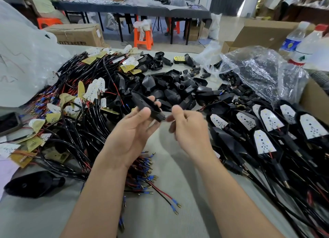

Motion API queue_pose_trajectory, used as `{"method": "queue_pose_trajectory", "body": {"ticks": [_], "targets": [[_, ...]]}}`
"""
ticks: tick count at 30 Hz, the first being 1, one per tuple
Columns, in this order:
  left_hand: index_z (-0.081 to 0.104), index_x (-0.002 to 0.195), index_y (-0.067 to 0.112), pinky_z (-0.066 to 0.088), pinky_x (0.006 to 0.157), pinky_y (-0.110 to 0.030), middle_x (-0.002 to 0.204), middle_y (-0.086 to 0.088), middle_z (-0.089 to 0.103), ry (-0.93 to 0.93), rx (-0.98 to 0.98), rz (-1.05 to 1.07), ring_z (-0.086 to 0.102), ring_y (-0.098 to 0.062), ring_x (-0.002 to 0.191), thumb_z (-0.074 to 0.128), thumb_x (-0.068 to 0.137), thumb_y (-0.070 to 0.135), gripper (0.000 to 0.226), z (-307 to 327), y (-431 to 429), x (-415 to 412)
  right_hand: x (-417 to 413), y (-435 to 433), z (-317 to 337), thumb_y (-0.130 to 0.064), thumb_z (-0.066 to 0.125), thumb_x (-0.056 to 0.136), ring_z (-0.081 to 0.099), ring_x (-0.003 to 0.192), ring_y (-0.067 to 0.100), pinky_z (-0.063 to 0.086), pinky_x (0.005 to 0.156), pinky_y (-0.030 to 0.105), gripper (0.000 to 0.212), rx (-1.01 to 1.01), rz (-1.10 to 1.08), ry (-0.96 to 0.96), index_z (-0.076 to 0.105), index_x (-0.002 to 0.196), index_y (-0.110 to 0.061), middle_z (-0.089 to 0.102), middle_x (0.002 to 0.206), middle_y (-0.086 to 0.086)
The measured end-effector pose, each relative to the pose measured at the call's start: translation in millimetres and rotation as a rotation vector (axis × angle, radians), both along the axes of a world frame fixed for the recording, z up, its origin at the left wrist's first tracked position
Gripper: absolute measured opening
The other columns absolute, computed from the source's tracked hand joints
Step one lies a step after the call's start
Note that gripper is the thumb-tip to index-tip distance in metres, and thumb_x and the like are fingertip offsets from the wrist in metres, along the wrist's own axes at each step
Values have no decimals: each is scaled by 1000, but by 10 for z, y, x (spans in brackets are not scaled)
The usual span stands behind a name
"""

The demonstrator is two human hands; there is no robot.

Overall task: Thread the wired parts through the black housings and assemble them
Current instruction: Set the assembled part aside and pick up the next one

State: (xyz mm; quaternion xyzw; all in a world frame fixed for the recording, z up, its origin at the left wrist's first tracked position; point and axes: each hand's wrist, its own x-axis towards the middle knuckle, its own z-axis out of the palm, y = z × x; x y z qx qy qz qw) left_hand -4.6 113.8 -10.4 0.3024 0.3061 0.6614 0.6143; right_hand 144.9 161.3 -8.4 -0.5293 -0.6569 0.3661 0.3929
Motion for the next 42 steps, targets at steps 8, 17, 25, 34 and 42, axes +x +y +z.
{"method": "queue_pose_trajectory", "body": {"ticks": [8,17,25,34,42], "targets": [[61,130,14,56,93,-33,130,-11,71,-129,-73,2,70,-19,103,52,90,27,43,25,-63,-81,-33,438,102,-8,53,89,64,112,35,38,74,36,30,200,111,-1087,61,116,-15,65,120,10],[62,135,9,49,88,-33,118,-10,72,-63,-113,25,66,-19,85,55,85,26,53,10,-33,-112,57,616,319,-2,59,91,62,96,28,46,74,33,22,269,274,-938,64,101,-21,61,103,3],[63,120,2,42,87,-33,108,-13,71,-83,-155,40,60,-21,89,56,82,22,44,2,-17,-78,222,572,1335,-7,59,100,64,71,19,63,68,40,12,150,123,156,65,91,-11,61,81,6],[68,111,6,48,79,-32,102,-12,70,166,-172,-75,60,-21,84,46,87,12,34,22,-48,17,348,397,1250,-7,52,105,69,66,25,62,66,34,16,-157,164,579,57,91,-10,64,79,8],[61,128,-4,54,63,-28,97,-19,71,72,-226,-247,61,-23,69,48,77,22,59,105,-61,114,395,452,1074,3,49,104,74,69,25,61,63,32,18,-265,185,759,57,89,-6,70,74,12]]}}
